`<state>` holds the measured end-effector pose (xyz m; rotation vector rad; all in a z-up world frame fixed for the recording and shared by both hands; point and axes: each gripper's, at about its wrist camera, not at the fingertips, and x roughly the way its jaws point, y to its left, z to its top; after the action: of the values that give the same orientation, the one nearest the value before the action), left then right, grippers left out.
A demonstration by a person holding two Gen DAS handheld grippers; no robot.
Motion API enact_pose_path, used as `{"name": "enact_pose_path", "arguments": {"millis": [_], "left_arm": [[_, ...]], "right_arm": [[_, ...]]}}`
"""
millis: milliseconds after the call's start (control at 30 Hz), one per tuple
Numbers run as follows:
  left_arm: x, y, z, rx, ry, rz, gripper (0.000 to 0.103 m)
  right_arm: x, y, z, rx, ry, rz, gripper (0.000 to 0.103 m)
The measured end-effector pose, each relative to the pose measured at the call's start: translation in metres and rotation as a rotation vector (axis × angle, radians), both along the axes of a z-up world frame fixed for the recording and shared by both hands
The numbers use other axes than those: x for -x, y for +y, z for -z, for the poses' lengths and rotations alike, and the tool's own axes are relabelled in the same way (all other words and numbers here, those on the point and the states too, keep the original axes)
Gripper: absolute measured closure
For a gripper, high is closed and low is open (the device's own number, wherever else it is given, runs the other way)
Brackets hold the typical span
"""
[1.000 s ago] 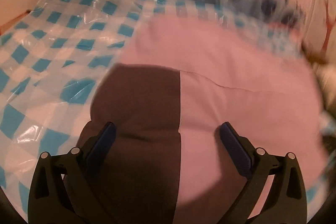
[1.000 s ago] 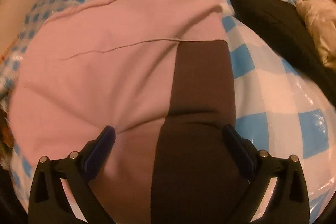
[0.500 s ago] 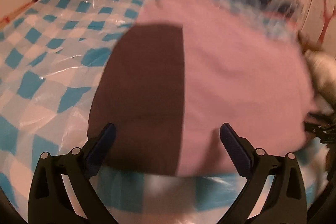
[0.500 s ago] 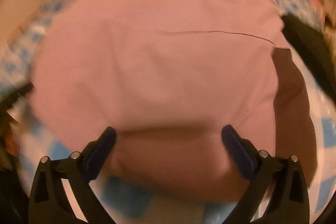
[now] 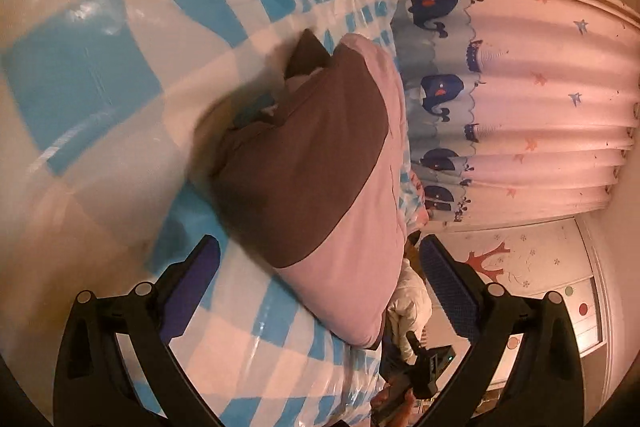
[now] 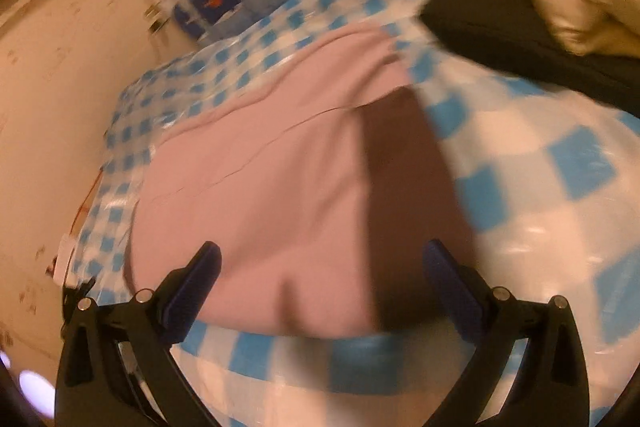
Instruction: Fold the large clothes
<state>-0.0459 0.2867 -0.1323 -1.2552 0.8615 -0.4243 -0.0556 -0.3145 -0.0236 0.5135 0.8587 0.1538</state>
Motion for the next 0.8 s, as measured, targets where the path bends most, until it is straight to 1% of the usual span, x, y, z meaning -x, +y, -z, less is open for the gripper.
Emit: {"name": "enact_pose_path", "arguments": {"millis": [100, 167, 233, 300, 333, 367, 400, 433, 467, 500, 533, 600, 633, 667, 733, 767, 800], "left_arm": [[-0.012, -0.018, 0.005, -0.01, 0.01, 0.009, 0.008], [-0.022, -0.021, 0.005, -0.013, -0.002, -0.01, 0.008], [-0.033, -0.021, 0.007, -0.04, 0.009, -0.005, 0.008], [-0.039, -0.025, 0.008, -0.088, 0.049, -0.005, 0.008], [-0.037, -0.027, 0.005, -0.089, 0.044, -0.015, 0.008], [-0.034, -0.024, 0.001, -0.08, 0.019, -0.028, 0.008], [-0.03, -0.023, -0.006, -0.067, -0.025, -0.044, 0.008], [-0.024, -0.022, -0.015, -0.038, -0.095, -0.053, 0.008], [-0.023, -0.02, -0.019, -0.024, -0.134, -0.054, 0.008], [-0.023, -0.019, -0.022, -0.026, -0.153, -0.051, 0.008], [-0.025, -0.021, -0.021, -0.056, -0.141, -0.042, 0.008], [-0.031, -0.025, -0.01, -0.119, -0.054, -0.022, 0.008], [-0.031, -0.025, -0.002, -0.135, -0.002, -0.014, 0.008], [-0.031, -0.025, 0.005, -0.13, 0.031, -0.006, 0.008], [-0.028, -0.023, 0.003, -0.138, 0.03, -0.014, 0.008], [-0.024, -0.019, 0.0, -0.157, 0.024, -0.042, 0.008], [-0.023, -0.017, 0.0, -0.156, 0.023, -0.057, 0.008]], "right_arm": [[-0.007, 0.038, 0.003, -0.016, -0.015, -0.065, 0.005], [-0.018, 0.06, 0.003, -0.027, -0.03, -0.099, 0.005], [-0.016, 0.076, 0.003, -0.022, -0.046, -0.117, 0.005], [-0.024, 0.089, 0.0, -0.007, -0.055, -0.135, 0.005], [-0.028, 0.094, -0.002, -0.001, -0.062, -0.137, 0.005], [-0.032, 0.098, -0.006, 0.015, -0.079, -0.136, 0.005], [-0.034, 0.1, -0.008, 0.024, -0.089, -0.133, 0.005], [-0.037, 0.103, -0.011, 0.037, -0.105, -0.128, 0.005], [-0.04, 0.104, -0.014, 0.045, -0.117, -0.123, 0.005], [-0.046, 0.107, -0.016, 0.054, -0.125, -0.119, 0.005], [-0.05, 0.109, -0.016, 0.055, -0.122, -0.119, 0.005], [-0.053, 0.12, -0.014, 0.061, -0.119, -0.143, 0.005], [-0.052, 0.13, -0.012, 0.07, -0.119, -0.175, 0.005], [-0.05, 0.14, -0.011, 0.09, -0.119, -0.203, 0.005], [-0.044, 0.161, -0.006, 0.137, -0.126, -0.259, 0.005], [-0.04, 0.169, -0.003, 0.151, -0.127, -0.28, 0.005], [-0.034, 0.182, 0.002, 0.167, -0.126, -0.316, 0.005]]}}
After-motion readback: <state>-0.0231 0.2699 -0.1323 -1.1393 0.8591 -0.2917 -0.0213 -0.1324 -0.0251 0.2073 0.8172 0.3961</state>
